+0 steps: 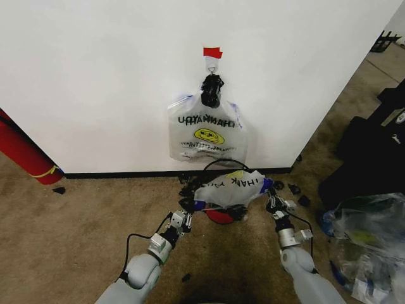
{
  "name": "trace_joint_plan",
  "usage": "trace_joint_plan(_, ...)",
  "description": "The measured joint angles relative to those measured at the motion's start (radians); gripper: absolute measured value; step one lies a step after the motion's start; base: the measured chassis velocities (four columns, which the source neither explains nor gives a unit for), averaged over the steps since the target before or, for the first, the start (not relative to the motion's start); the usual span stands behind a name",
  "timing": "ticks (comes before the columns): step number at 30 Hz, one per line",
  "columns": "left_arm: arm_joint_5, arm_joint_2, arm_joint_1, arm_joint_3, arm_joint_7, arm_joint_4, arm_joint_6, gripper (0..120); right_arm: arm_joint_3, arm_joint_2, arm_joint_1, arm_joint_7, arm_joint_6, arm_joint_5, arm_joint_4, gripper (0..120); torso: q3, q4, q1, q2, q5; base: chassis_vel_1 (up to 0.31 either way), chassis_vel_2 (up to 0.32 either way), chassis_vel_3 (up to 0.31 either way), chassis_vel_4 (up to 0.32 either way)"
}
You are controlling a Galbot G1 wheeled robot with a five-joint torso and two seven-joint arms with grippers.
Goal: Pick up the garbage bag from the wall and place it over the trash bin.
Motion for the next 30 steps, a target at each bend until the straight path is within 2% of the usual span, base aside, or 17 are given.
trace_joint_plan(7,-0.018,0.033,0.003,0.008,0.003,-0.028,0.041,0,0.005,0.018,0.009,0.004,-0.009,-0.008,-0.004,0,0.0,0.0,0.0,0.0,0.0003,0.0,0.0,0.0,0.0)
trace_joint_plan(11,-0.058,0.061,0.033,0.009,0.001,-0.081,0.066,0,0.006,-0.008,-0.022,-0.001,-0.014,-0.019,0.044,0,0.0,0.0002,0.0,0.0,0.0003,0.0,0.0,0.0,0.0)
trace_joint_plan(14,-0.067,0.075,0.051,0.009,-0.004,-0.113,0.077,7,0.01,-0.031,-0.044,-0.001,-0.016,-0.022,0.073,7,0.0,0.0,0.0,0.0,0.0003,0.0,0.0,0.0,0.0)
trace_joint_plan(18,-0.056,0.123,0.093,0.008,-0.008,-0.188,0.114,21,0.025,-0.082,-0.108,-0.002,-0.024,-0.04,0.149,23,0.0,0.0001,0.0,0.0,0.0004,0.0,0.0,0.0,0.0)
trace_joint_plan(20,-0.056,0.123,0.093,0.008,-0.008,-0.188,0.114,21,0.025,-0.082,-0.108,-0.002,-0.024,-0.04,0.149,23,0.0,0.0001,0.0,0.0,0.0004,0.0,0.0,0.0,0.0)
trace_joint_plan(22,-0.042,0.144,0.109,0.003,-0.008,-0.212,0.125,28,0.032,-0.103,-0.137,-0.002,-0.026,-0.055,0.18,27,0.0,0.0002,0.0,0.0,0.0003,0.0,0.0,0.0,0.0)
trace_joint_plan(23,-0.028,0.157,0.12,-0.003,-0.008,-0.227,0.131,38,0.038,-0.119,-0.16,0.001,-0.027,-0.071,0.203,39,0.0,-0.0001,0.0,0.0,0.0002,0.0,0.0,0.0,0.0)
trace_joint_plan(25,-0.013,0.17,0.132,-0.011,-0.007,-0.242,0.137,43,0.044,-0.135,-0.185,0.007,-0.027,-0.093,0.225,45,0.0,0.0,0.0,0.0,0.0002,0.0,0.0,0.0,0.0)
trace_joint_plan(26,0.009,0.184,0.147,-0.026,-0.006,-0.256,0.142,50,0.052,-0.155,-0.219,0.011,-0.026,-0.12,0.254,51,0.0,0.0001,0.0,0.0,0.0005,0.0,0.0,0.0,0.0)
trace_joint_plan(28,0.016,0.188,0.151,-0.032,-0.005,-0.26,0.143,51,0.054,-0.16,-0.227,0.012,-0.026,-0.126,0.261,52,0.0,0.0001,0.0,0.0,0.0006,0.0,0.0,0.0,0.0)
trace_joint_plan(30,0.032,0.197,0.164,-0.047,-0.002,-0.271,0.144,63,0.062,-0.178,-0.259,0.013,-0.024,-0.146,0.29,63,0.0,0.0,0.0,0.0,0.0003,0.0,0.0,0.0,0.0)
